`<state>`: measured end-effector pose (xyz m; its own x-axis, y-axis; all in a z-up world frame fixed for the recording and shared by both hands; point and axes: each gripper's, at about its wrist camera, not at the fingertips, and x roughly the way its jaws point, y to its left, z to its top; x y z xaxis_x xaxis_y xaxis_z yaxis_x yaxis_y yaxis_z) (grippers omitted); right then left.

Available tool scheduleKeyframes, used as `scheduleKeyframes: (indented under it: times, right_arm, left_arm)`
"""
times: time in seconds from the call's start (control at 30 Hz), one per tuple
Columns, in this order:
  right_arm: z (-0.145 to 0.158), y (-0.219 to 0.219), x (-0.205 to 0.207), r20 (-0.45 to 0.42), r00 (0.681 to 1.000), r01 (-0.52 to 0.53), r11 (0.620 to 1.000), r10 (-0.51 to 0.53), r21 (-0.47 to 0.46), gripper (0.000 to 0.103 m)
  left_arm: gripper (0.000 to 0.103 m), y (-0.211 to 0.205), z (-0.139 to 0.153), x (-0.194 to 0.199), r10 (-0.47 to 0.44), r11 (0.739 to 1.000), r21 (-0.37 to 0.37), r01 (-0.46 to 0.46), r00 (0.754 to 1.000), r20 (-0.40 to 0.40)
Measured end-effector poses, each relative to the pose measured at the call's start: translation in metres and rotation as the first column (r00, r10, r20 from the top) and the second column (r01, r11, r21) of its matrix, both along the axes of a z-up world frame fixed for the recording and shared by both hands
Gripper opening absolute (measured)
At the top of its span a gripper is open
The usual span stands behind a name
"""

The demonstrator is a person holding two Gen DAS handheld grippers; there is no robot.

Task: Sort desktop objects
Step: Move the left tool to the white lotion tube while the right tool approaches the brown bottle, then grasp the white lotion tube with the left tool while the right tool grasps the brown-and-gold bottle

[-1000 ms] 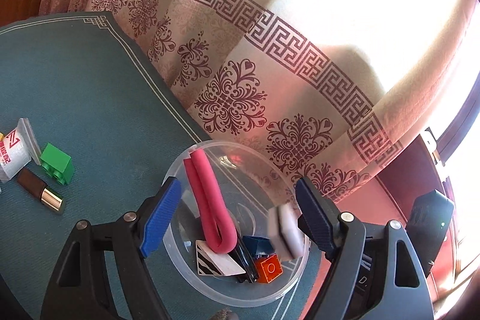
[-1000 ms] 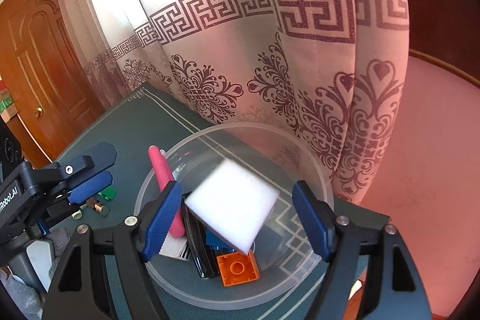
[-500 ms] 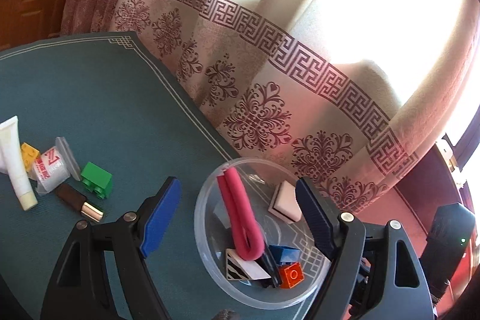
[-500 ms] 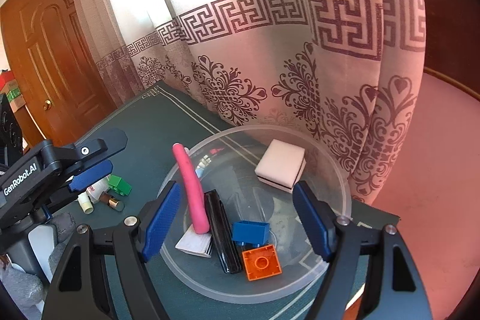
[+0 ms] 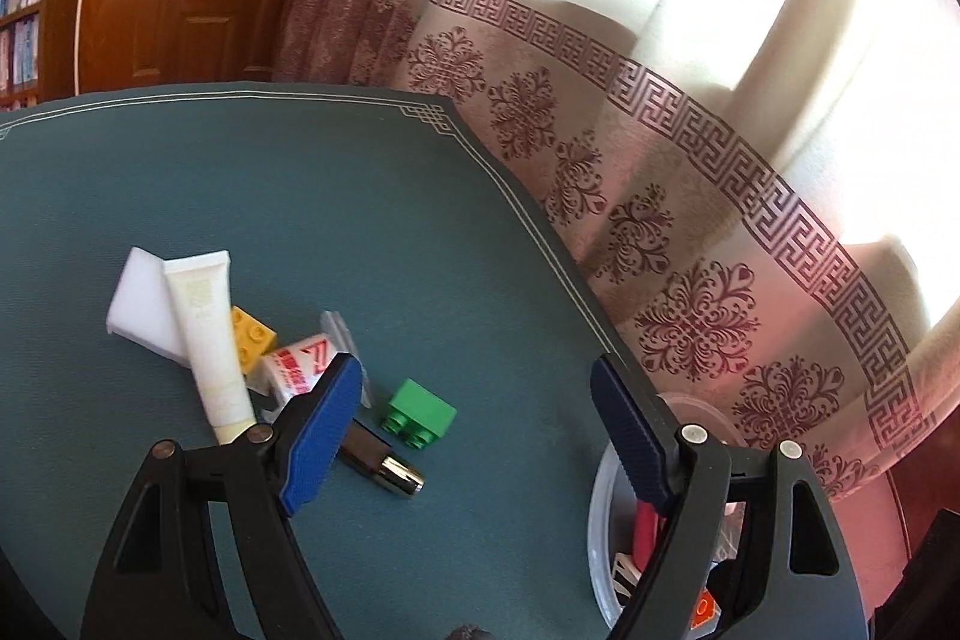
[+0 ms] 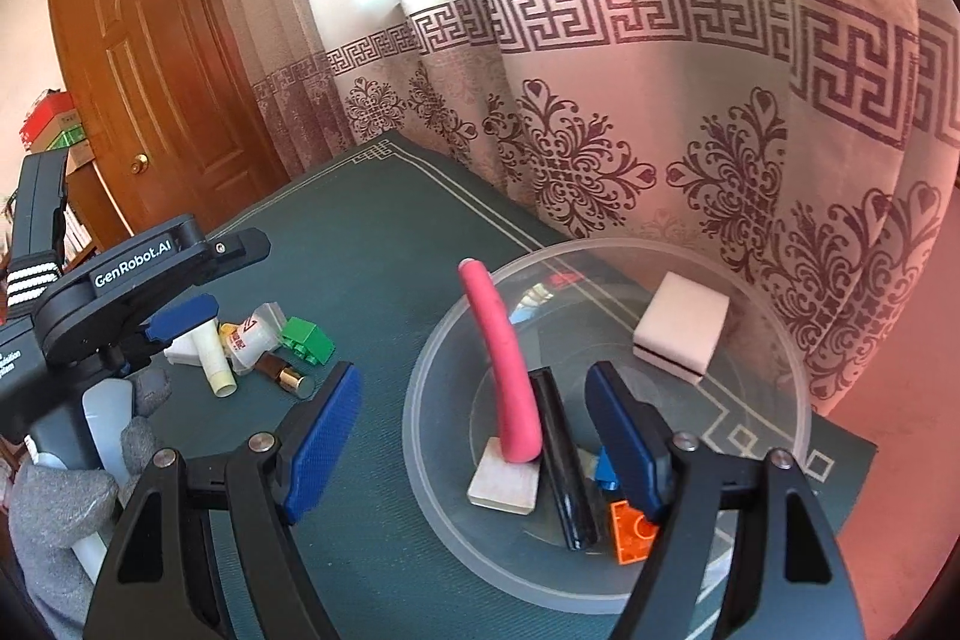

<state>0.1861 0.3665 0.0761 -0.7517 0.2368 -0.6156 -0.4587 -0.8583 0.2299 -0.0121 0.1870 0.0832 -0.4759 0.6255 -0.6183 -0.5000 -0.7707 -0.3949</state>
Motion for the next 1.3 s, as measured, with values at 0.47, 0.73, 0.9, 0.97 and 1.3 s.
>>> scheduleKeyframes:
  times: [0.47, 0.73, 0.9, 0.97, 1.3]
  right_arm:
    - [-0.007, -0.033, -0.051, 0.017, 0.987, -0.159, 0.987, 0.159, -0.003, 0.080]
    - [-0.013, -0.044, -0.075, 0.036, 0.975, -0.219, 0.976, 0.219, -0.006, 0.080]
    - [-0.020, -0.049, -0.088, 0.048, 0.965, -0.258, 0.966, 0.259, -0.023, 0.080]
    - [-0.023, -0.051, -0.092, 0.052, 0.960, -0.272, 0.962, 0.274, -0.033, 0.080]
    - [-0.035, -0.055, -0.105, 0.076, 0.950, -0.300, 0.953, 0.303, -0.050, 0.080]
  left_arm:
    - [0.078, -0.041, -0.028, -0.048, 0.247, 0.963, -0.115, -0.246, 0.969, 0.001]
    - [0.052, -0.052, -0.053, -0.066, 0.312, 0.932, -0.207, -0.298, 0.949, 0.035]
    - [0.050, -0.047, -0.057, -0.065, 0.321, 0.923, -0.227, -0.312, 0.947, 0.005]
    - [0.050, -0.043, -0.059, -0.066, 0.317, 0.921, -0.237, -0.309, 0.948, -0.005]
    - [0.038, -0.046, -0.060, -0.070, 0.266, 0.927, -0.260, -0.270, 0.963, -0.051]
